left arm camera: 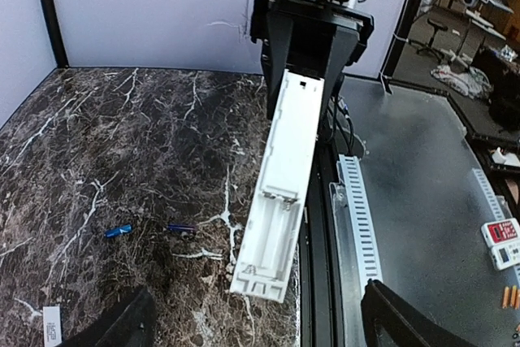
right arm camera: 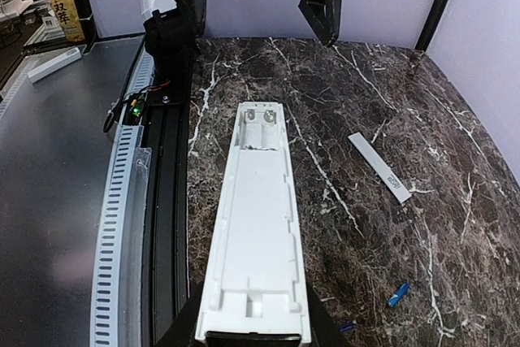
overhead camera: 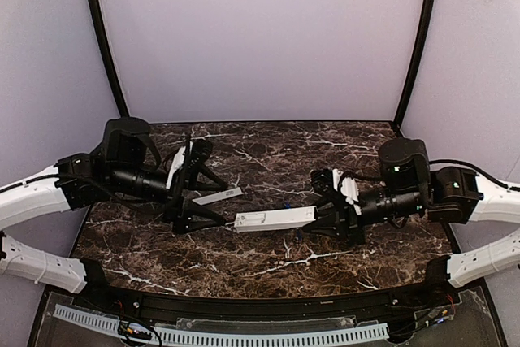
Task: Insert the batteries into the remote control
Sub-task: Pass from the right arm to the left, then place the remote control without batteries at the center of the board.
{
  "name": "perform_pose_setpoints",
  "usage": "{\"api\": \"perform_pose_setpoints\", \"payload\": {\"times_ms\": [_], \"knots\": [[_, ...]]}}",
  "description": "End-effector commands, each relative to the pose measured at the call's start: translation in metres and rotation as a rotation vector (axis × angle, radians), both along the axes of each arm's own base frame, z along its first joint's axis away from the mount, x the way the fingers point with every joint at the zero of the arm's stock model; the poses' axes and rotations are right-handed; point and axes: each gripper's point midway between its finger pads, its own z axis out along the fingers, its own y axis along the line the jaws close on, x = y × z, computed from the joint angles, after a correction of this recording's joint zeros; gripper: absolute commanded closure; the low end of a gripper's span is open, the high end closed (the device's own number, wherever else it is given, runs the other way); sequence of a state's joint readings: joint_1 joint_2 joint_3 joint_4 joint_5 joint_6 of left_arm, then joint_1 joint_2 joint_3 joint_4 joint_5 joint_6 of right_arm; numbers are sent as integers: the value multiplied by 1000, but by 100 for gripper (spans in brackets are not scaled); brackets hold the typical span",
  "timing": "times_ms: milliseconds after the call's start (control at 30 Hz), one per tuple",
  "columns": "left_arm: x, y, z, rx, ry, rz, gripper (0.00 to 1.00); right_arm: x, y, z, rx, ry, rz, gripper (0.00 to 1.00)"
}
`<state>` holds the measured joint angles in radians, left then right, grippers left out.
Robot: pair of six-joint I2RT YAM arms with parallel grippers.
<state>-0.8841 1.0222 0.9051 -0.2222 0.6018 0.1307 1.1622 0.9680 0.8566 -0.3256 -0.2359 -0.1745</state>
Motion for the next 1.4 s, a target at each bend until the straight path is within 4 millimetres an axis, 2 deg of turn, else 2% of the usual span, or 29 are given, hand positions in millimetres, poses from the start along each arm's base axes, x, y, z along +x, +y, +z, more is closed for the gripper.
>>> {"api": "perform_pose_setpoints", "payload": {"times_ms": [0,100,200,467,667,733,833,900,933,1100,1167,1200,1233,1267,1300,1333,1367], "knots": [[-6,-11,-12,118,-138,-51,15,-3,5,14,34,0,28,100],[-13,-23,-13,136,-172,-86,18,-4,4,14,35,0,28,100],[-17,-34,-28,189,-197,-107,21,-4,5,14,37,1,34,100],[-15,-53,-45,251,-217,-112,34,-8,7,9,32,12,57,100],[-11,-58,-46,241,-206,-94,60,-5,4,10,43,0,35,100],[-9,-61,-46,229,-196,-81,68,-1,1,14,61,-6,10,91],[-6,-66,-51,224,-159,-57,78,11,-8,24,106,-13,-55,65],[-3,-68,-60,239,-129,-31,82,21,-17,34,145,-10,-110,10],[0,-68,-64,248,-122,-13,85,28,-21,40,163,-11,-148,2],[22,-76,-89,294,-28,135,91,63,-48,58,221,-32,-372,1],[31,-81,-98,317,3,198,92,81,-64,63,245,-40,-507,1],[37,-83,-109,350,3,236,93,90,-73,64,256,-37,-583,1],[35,-90,-109,349,12,250,93,99,-82,63,257,-33,-652,2],[39,-93,-121,383,26,294,93,106,-91,62,255,-24,-713,1],[37,-102,-118,377,24,304,93,112,-98,60,250,-13,-763,1],[39,-106,-132,411,50,340,94,117,-105,56,239,3,-801,1],[38,-115,-129,401,55,352,96,121,-109,54,240,19,-830,1]]}}
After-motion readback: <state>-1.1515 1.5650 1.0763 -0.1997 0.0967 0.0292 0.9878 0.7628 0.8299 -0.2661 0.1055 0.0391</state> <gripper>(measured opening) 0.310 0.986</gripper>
